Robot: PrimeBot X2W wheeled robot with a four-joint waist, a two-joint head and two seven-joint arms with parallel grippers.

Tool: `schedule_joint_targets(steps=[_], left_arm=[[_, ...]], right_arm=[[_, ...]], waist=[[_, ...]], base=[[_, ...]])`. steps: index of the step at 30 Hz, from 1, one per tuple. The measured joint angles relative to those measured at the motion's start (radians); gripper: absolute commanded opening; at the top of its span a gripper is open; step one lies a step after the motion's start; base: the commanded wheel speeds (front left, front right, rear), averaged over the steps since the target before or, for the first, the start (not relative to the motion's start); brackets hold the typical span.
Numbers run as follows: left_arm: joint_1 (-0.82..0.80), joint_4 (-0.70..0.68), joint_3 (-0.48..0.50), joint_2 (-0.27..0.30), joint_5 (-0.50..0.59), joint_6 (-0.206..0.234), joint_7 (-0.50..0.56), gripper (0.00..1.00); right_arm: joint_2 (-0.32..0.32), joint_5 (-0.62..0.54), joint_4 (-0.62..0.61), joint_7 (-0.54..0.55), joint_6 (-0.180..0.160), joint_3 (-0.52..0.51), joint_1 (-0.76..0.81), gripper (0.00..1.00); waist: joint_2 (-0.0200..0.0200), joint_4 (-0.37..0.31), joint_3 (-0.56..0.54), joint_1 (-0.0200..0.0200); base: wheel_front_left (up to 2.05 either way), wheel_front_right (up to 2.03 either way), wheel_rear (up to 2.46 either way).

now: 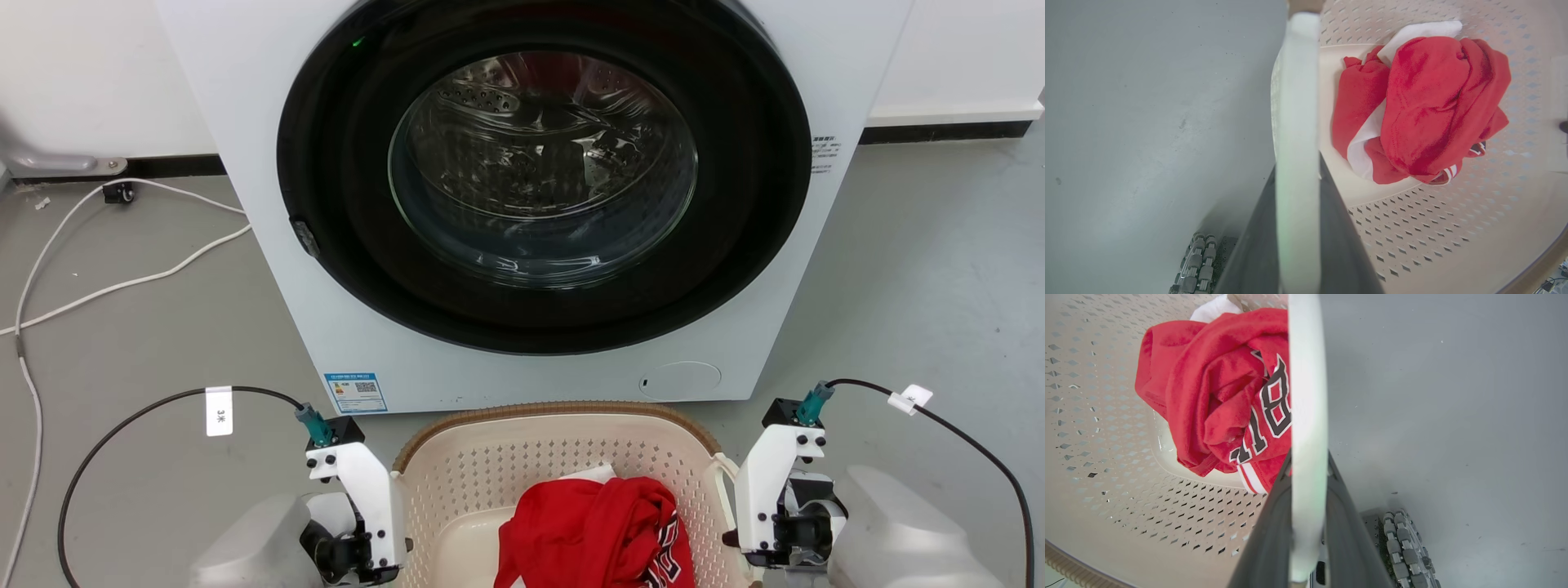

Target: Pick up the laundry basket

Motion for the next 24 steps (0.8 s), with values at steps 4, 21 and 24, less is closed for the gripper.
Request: schedule_joint_targets(steps=[4,21,24], left_arm=[[0.000,0.001,-0.007,0.000,-0.007,0.000,-0.007,0.00],[0.000,0.006,-0.021,0.001,-0.033,0.000,-0.016,0.00],[0.000,0.008,-0.024,0.000,-0.036,0.000,-0.016,0.00]], right_arm=[[0.001,0.006,0.002,-0.001,0.000,0.001,0.000,0.00],[0.002,0.019,0.006,-0.009,0.000,0.007,0.000,0.00],[0.002,0.021,0.007,-0.009,0.000,0.009,0.000,0.00]], waist=[[0.0000,0.000,0.002,0.0000],[0.0000,0.000,0.005,0.0000],[0.0000,0.001,0.004,0.0001]], base=[[0.00,0.00,0.00],[0.00,0.00,0.00],[0.00,0.00,0.00]])
